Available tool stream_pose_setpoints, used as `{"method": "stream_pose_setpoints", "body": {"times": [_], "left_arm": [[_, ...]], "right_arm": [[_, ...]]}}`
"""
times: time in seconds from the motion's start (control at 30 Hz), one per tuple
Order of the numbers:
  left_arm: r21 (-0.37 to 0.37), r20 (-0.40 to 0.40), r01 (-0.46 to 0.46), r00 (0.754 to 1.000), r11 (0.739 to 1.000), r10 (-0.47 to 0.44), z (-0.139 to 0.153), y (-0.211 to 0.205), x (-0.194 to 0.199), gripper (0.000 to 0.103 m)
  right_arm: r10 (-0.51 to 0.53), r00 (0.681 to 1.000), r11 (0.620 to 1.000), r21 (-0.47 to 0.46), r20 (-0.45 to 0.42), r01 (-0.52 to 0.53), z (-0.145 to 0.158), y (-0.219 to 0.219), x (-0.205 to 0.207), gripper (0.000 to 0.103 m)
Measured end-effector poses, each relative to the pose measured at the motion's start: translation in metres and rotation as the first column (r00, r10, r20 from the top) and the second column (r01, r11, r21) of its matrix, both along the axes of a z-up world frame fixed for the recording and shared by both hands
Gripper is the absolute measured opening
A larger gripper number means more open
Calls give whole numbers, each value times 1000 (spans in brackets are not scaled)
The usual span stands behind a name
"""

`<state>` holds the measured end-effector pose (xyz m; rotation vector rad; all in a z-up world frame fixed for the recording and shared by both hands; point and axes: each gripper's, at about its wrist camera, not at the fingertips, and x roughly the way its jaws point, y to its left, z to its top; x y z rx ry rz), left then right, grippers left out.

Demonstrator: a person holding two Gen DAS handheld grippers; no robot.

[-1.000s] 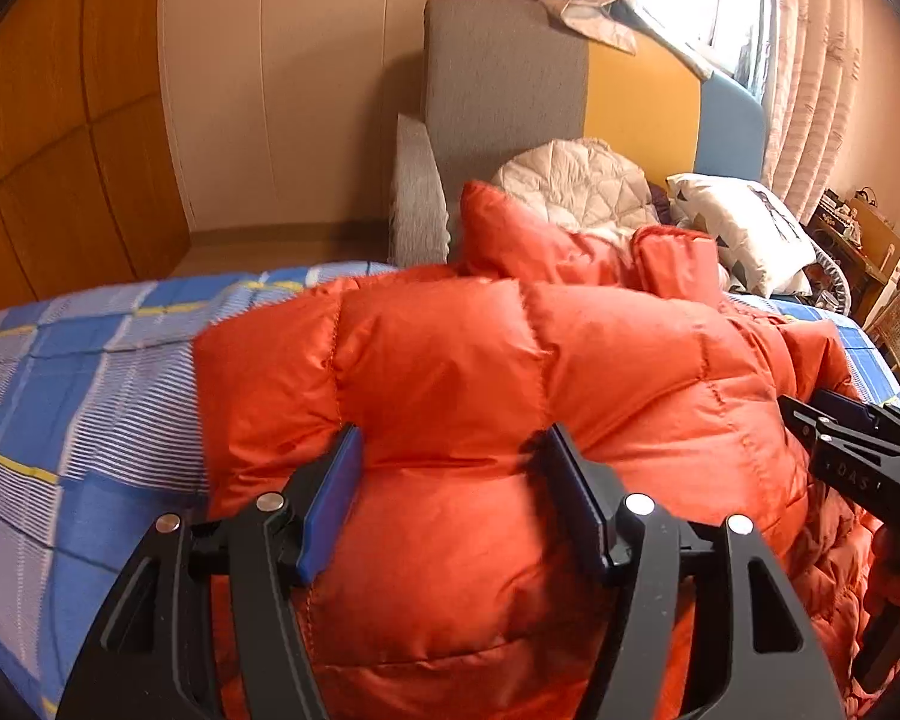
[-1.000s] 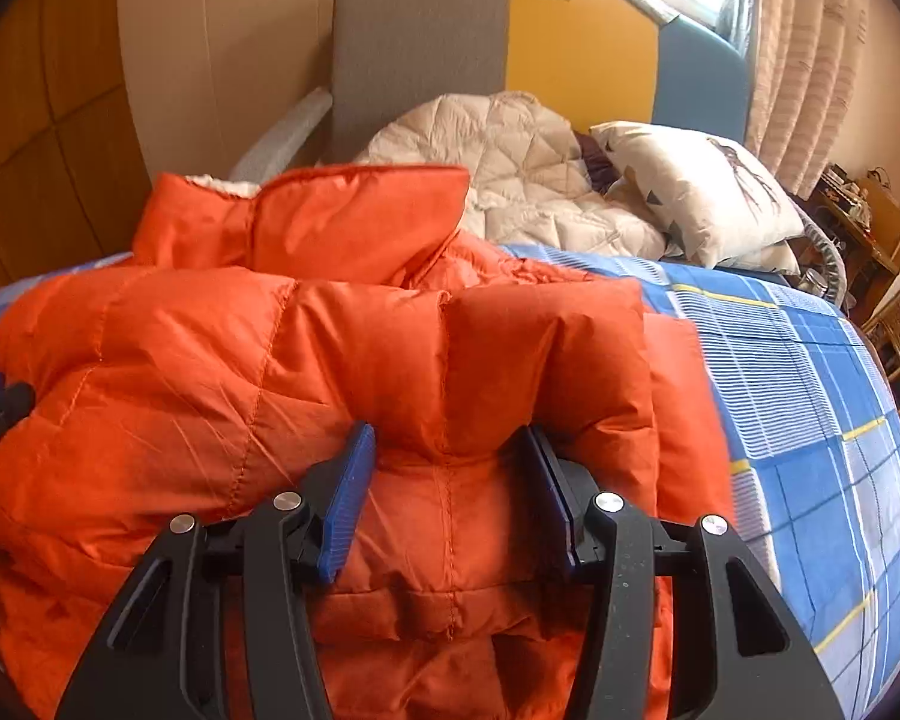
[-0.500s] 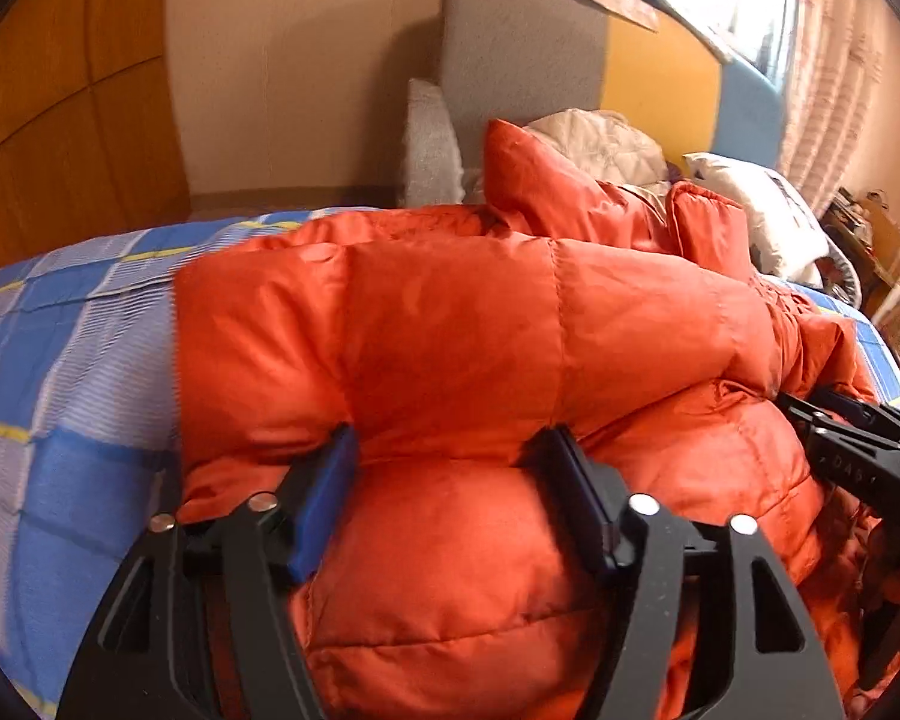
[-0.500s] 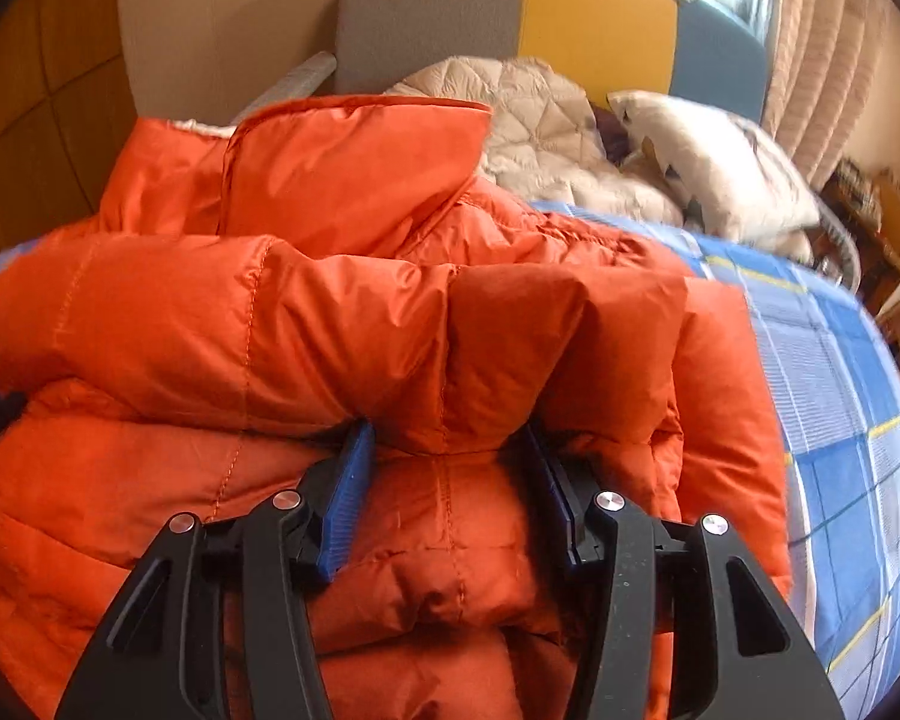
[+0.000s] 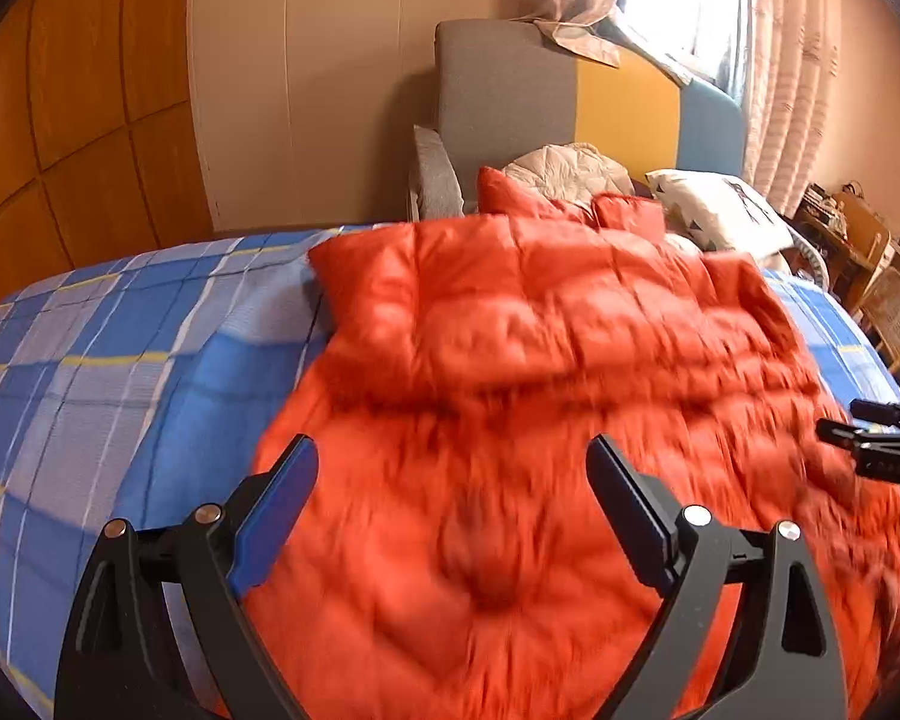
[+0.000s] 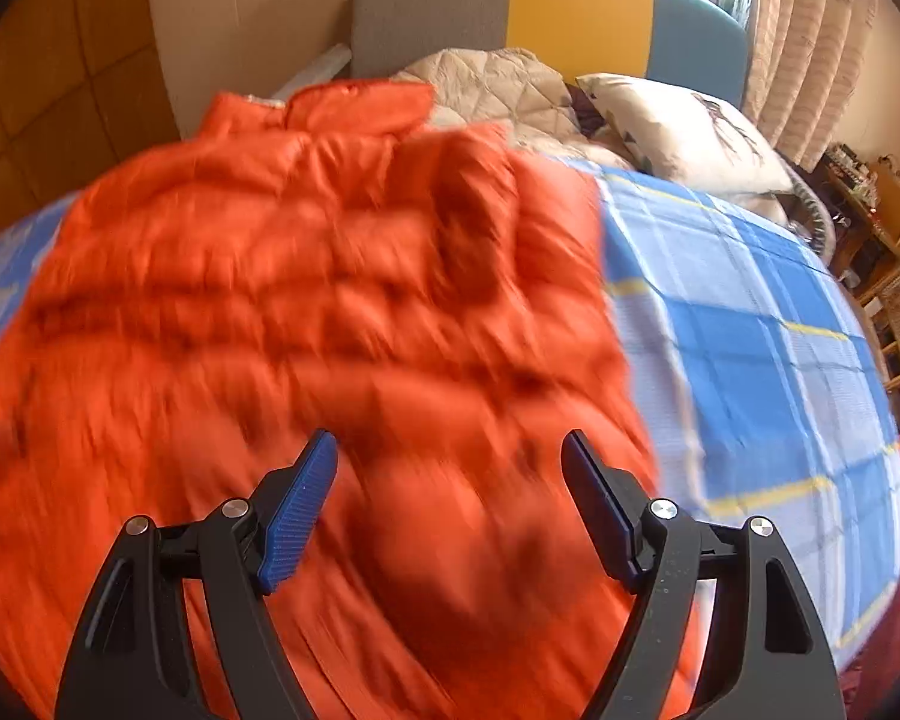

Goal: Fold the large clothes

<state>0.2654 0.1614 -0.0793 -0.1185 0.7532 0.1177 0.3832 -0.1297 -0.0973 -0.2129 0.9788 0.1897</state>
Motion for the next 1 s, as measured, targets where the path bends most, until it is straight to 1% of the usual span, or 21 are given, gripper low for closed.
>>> {"method": "stream_pose_setpoints", "body": {"times": [0.27,0.33,0.37,0.4,0.43,0.5,0.53,0.57,0.63,0.67,0.7,0.73,0.77,0.8,0.83,0.87,0.9,0.93,1.0], "left_arm": [[-17,-30,-15,999,1000,14,-15,7,-83,91],[-54,-50,-34,998,998,31,-23,17,-106,89],[-69,-56,-39,998,997,36,-26,20,-112,86],[-98,-68,-47,997,994,41,-31,26,-124,83],[-133,-79,-53,996,990,43,-36,32,-134,77],[-170,-98,-73,994,983,57,-44,34,-146,72],[-187,-110,-80,992,979,60,-48,36,-152,67],[-224,-119,-87,991,971,61,-52,40,-160,66],[-266,-122,-89,991,960,58,-56,41,-166,64],[-271,-121,-87,991,959,56,-58,40,-169,58],[-275,-118,-78,992,958,47,-59,39,-172,54],[-274,-115,-73,992,959,43,-58,38,-173,46],[-272,-109,-71,993,960,42,-58,36,-174,39],[-276,-105,-61,994,959,33,-57,35,-175,36],[-275,-99,-53,995,960,27,-57,33,-177,26],[-274,-94,-50,995,960,25,-55,33,-177,18],[-278,-84,-45,996,959,22,-53,33,-179,14],[-281,-74,-40,997,959,19,-50,33,-181,10],[-280,-59,-24,998,960,7,-43,31,-187,8]], "right_arm": [[-38,999,998,-44,-5,38,-1,-65,-66,77],[-63,998,997,-44,-16,62,-4,-83,-82,77],[-70,997,997,-38,-26,69,-6,-90,-87,77],[-81,996,997,-19,-41,80,-9,-101,-96,79],[-90,995,996,0,-52,90,-11,-109,-101,79],[-97,993,994,37,-74,100,-16,-119,-108,79],[-104,991,992,61,-88,110,-18,-125,-114,79],[-105,990,990,79,-99,113,-19,-129,-118,79],[-100,988,987,117,-121,114,-23,-135,-125,79],[-97,987,984,138,-131,115,-25,-137,-127,78],[-98,986,981,153,-137,118,-26,-138,-129,69],[-90,984,974,193,-155,120,-29,-140,-130,64],[-81,981,965,234,-174,121,-31,-141,-131,53],[-67,980,958,263,-185,115,-32,-141,-133,44],[-58,981,955,275,-187,109,-31,-139,-135,40],[-48,982,953,285,-185,100,-30,-137,-136,30],[-33,983,952,293,-182,87,-29,-135,-137,23],[-25,984,953,294,-177,77,-26,-133,-138,20],[-4,986,955,292,-165,53,-19,-131,-142,12]]}}
